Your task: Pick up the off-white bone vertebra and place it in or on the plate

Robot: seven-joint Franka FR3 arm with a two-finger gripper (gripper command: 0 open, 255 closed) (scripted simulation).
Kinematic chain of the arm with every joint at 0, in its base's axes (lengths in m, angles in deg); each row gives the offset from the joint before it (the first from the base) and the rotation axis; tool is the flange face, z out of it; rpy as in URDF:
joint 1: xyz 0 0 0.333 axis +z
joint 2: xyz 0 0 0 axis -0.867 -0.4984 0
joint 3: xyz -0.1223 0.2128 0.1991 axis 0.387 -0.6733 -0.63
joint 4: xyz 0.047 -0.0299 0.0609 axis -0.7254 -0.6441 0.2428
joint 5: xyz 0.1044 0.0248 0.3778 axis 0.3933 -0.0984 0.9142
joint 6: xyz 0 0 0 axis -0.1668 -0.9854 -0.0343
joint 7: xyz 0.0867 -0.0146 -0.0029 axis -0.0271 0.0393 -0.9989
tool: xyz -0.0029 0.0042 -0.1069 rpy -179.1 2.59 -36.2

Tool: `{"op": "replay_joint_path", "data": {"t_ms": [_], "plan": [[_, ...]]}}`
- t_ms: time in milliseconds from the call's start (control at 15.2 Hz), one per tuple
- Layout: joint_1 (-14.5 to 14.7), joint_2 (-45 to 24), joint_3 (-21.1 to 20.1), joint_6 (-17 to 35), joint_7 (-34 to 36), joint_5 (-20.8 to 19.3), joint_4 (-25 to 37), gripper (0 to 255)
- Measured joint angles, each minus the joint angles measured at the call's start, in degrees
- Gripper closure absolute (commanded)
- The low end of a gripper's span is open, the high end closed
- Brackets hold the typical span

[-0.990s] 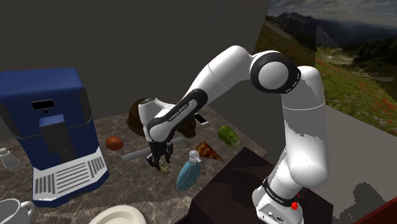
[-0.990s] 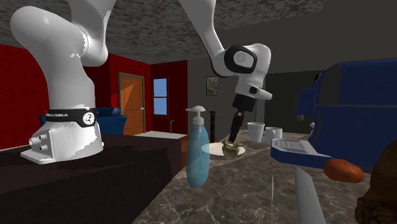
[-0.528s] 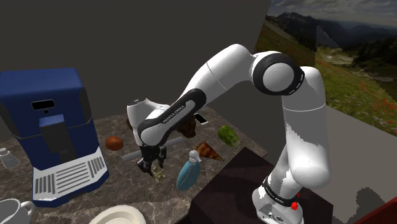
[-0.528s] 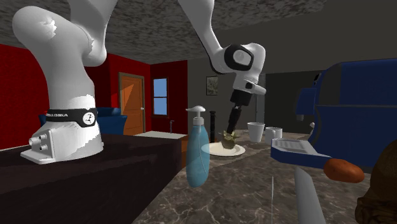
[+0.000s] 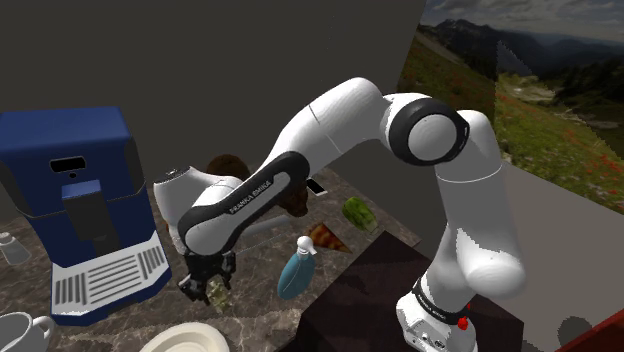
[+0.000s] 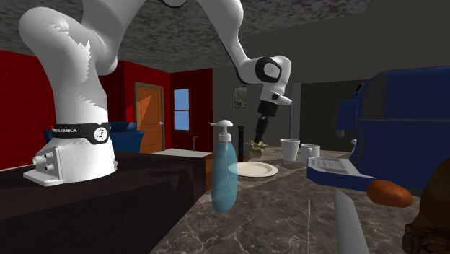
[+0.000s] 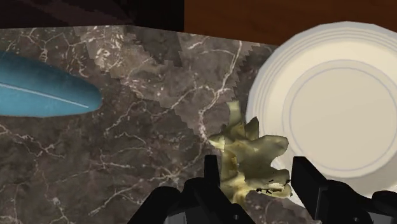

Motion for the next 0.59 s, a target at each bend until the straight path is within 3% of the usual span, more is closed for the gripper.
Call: {"op": "replay_joint_path", "data": {"t_ms": [594], "plan": [[9.5, -9.4, -1.3, -6.5, 9.0, -0.8, 16.8, 255]]}}
